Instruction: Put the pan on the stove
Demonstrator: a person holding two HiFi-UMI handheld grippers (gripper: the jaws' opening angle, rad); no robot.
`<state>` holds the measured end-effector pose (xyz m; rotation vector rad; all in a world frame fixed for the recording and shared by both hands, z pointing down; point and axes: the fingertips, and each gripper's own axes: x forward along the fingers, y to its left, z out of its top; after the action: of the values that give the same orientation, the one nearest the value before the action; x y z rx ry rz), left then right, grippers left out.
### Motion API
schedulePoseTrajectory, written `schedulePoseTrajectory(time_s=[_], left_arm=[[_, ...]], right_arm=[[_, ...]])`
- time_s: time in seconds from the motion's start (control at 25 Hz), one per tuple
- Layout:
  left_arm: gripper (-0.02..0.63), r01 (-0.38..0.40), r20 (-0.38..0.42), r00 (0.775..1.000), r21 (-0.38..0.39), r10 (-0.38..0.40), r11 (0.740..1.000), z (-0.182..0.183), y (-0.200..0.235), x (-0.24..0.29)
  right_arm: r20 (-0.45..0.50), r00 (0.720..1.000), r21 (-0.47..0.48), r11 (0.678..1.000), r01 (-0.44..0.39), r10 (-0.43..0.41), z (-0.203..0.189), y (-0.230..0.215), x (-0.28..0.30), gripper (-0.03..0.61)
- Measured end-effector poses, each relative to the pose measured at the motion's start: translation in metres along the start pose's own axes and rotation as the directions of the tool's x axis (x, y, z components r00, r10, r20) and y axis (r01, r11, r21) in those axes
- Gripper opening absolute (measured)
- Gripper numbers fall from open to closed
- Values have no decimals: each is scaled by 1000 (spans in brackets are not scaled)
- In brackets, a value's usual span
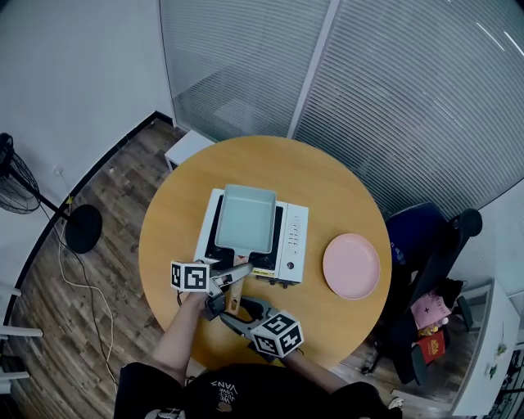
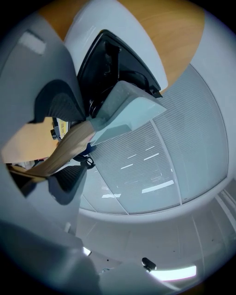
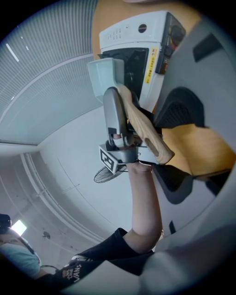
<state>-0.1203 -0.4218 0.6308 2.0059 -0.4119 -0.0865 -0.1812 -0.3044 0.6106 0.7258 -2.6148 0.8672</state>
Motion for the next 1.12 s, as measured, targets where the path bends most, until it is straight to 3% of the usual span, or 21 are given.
schedulePoseTrajectory(time_s=[0.36, 0.6, 0.92, 1.12], left_arm=[[308, -75, 97, 993, 58, 69, 996, 8, -5, -32], [308, -163, 176, 974, 111, 142, 980, 4, -14, -61], [299, -264, 284, 936, 176, 208, 948, -11, -45, -94], [210, -372, 371, 887, 219, 276, 902, -25, -63, -112]], right_arm=[[9, 1000, -11, 1000, 11, -11, -3, 5, -15, 225], [8, 1000, -31, 999, 16, -16, -7, 13, -29, 225], [26, 999, -88, 996, 29, -26, -13, 28, -57, 225], [49, 998, -133, 990, 34, -28, -16, 37, -75, 184]])
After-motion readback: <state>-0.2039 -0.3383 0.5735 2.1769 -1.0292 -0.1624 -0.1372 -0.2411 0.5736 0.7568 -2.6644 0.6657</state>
